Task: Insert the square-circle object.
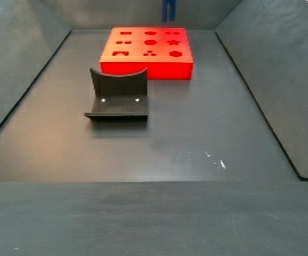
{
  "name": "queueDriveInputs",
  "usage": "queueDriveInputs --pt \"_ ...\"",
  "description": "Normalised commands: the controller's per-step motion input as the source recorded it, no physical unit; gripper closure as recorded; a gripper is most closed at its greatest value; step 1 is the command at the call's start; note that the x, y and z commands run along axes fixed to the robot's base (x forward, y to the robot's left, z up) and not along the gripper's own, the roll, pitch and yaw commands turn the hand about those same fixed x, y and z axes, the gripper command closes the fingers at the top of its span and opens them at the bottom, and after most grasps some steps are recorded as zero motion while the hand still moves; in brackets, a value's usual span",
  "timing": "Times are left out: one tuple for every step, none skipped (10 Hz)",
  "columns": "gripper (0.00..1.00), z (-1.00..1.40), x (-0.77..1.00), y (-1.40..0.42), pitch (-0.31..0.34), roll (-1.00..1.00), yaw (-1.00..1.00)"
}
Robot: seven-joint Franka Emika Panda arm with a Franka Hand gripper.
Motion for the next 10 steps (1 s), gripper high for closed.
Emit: queueDriveInputs --pt "1.0 -0.03 -0.15 -0.03 0.186 0.16 -0.86" --pt "1.0 -0.01 -0.15 -0.09 0.171 0.19 -0.85" --pt "1.0 0.0 -0.13 -0.14 0.147 0.19 -0.85" --pt "1.0 0.0 -0.04 -0.2 0.089 0.17 -0.84" --pt "1.0 -0.14 0.1 -0.34 0.0 0.04 -0.75" --pt "1.0 -0.31 0.16 -0.06 -0.064 -0.06 -0.55" --pt "1.0 -0.26 0.26 0.0 -0.011 -0.03 -0.52" --pt "1.0 -0.08 0.11 0.0 0.003 0.0 -0.37" --pt "1.0 0.0 0.0 0.0 0.011 0.0 -0.01" --pt "1.0 0.0 0.0 0.0 0.029 0.05 0.0"
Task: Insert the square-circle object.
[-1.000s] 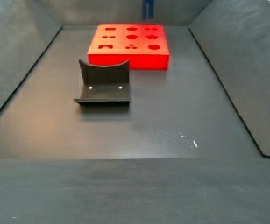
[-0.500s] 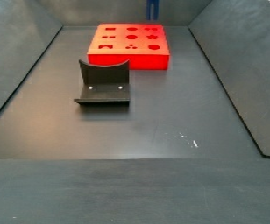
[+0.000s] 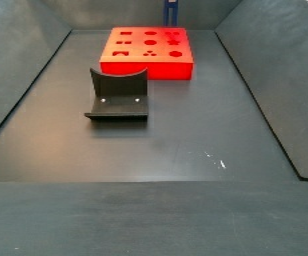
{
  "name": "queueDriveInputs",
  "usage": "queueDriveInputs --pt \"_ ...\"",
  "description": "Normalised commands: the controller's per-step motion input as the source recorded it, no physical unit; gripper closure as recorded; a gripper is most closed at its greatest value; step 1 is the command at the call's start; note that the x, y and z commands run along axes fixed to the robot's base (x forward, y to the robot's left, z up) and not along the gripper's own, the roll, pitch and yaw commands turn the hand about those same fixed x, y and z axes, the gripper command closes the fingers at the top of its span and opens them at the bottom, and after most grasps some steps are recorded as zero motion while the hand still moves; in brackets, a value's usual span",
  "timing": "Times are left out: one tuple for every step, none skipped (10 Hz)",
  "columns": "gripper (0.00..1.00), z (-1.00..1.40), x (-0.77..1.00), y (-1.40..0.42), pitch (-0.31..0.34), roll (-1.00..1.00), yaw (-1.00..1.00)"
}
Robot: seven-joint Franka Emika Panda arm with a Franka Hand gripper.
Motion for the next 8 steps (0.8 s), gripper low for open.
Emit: queueDriveInputs --pt "1.0 -0.04 0.0 0.04 0.013 0.05 -0.22" --pt "1.0 -0.05 0.0 0.08 0.0 0.02 -0.22" --pt "1.0 -0.15 0.0 0.02 0.0 0.05 -0.2" --pt "1.0 -0.23 0.0 0.0 0.0 0.07 -0.21" --pt "1.0 -0.24 -0.07 0.0 0.0 0.04 -0.23" --pt "1.0 -0.26 -0.09 -0.03 -0.026 0.02 -0.24" --pt "1.0 -0.22 -0.05 -0.01 -0.036 0.0 -0.23" --pt "1.0 -0.22 -0.05 -0.01 -0.043 0.0 -0.21"
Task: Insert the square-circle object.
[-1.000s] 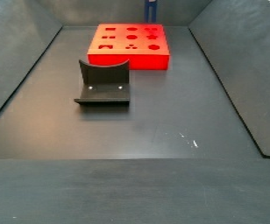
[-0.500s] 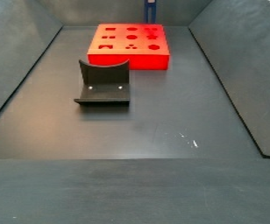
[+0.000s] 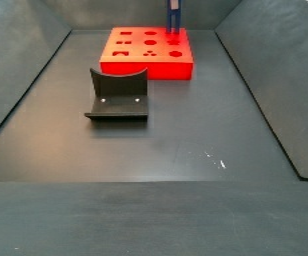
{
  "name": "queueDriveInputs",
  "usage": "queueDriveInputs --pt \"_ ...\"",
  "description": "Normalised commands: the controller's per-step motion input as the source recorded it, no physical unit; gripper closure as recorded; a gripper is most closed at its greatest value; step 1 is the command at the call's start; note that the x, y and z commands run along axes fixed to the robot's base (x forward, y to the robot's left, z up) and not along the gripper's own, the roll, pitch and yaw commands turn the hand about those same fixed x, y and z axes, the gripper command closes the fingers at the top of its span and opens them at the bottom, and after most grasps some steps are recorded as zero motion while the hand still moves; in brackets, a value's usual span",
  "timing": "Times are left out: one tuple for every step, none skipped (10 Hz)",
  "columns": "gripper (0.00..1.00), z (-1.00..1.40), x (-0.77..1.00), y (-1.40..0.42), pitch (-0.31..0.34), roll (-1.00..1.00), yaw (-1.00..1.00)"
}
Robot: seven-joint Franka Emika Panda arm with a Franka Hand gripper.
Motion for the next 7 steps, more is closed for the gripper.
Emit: queueDriveInputs --pt "1.0 -0.17 -0.07 -0.04 -0.04 0.0 -0.17" --pt "1.0 -0.11 0.03 -0.09 -0.04 0.0 -0.05" --pt "1.0 -0.11 0.17 -0.08 -0.034 0.0 0.0" --pt "1.0 -0.14 0.19 -0.07 -0.034 0.0 0.0" --pt "1.0 -0.2 0.12 -0.03 -0.036 0.0 0.0" --pt "1.0 -0.25 0.07 -0.01 -0.036 0.0 0.0" --pt "1.0 -0.24 -0.09 0.0 -0.02 0.01 0.0"
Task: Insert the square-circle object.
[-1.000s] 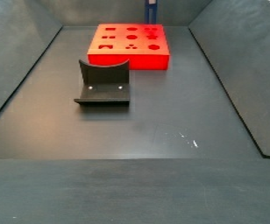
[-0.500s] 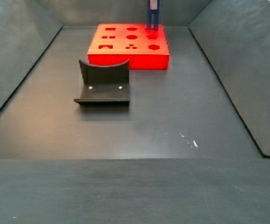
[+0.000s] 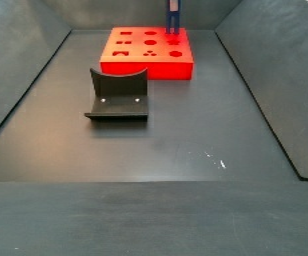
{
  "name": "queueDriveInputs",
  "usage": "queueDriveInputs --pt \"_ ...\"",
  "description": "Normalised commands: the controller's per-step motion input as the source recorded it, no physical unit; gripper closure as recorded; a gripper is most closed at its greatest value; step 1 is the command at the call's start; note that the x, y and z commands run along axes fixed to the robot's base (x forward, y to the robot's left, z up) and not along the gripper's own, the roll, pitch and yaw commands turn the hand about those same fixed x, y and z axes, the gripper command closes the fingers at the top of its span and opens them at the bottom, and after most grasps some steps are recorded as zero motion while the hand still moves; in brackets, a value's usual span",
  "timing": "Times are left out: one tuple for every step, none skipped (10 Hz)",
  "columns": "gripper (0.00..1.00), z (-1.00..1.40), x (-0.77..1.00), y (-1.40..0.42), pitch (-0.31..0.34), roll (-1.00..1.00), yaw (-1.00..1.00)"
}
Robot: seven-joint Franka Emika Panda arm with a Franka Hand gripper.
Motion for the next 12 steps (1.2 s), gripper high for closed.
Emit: queueDriveInputs --pt "1.0 -0.17 -0.2 0.01 -0.007 0.0 0.01" --pt "1.0 -0.23 -0.06 0.0 -0.049 -0.04 0.06" --pt "1.0 -0.3 0.0 0.0 -0.084 -0.06 0.14" --pt "1.0 -0.42 0.02 0.0 -0.073 -0.06 0.19" --pt "1.0 -0.53 0.17 0.0 -0.047 -0.09 0.29" --pt "1.0 -0.47 0.27 -0.04 0.0 -0.21 0.43" --pt "1.0 -0.46 0.23 -0.06 0.0 -0.21 0.44" --pt "1.0 -0.43 0.13 0.0 0.0 -0.14 0.37" --pt "1.0 -0.34 -0.05 0.0 -0.003 0.01 0.06" --pt "1.0 -0.4 -0.24 0.0 -0.013 0.06 0.0" --pt "1.0 -0.28 -0.22 0.0 0.0 0.09 0.0" --pt "1.0 0.0 0.0 0.0 0.0 0.0 0.0"
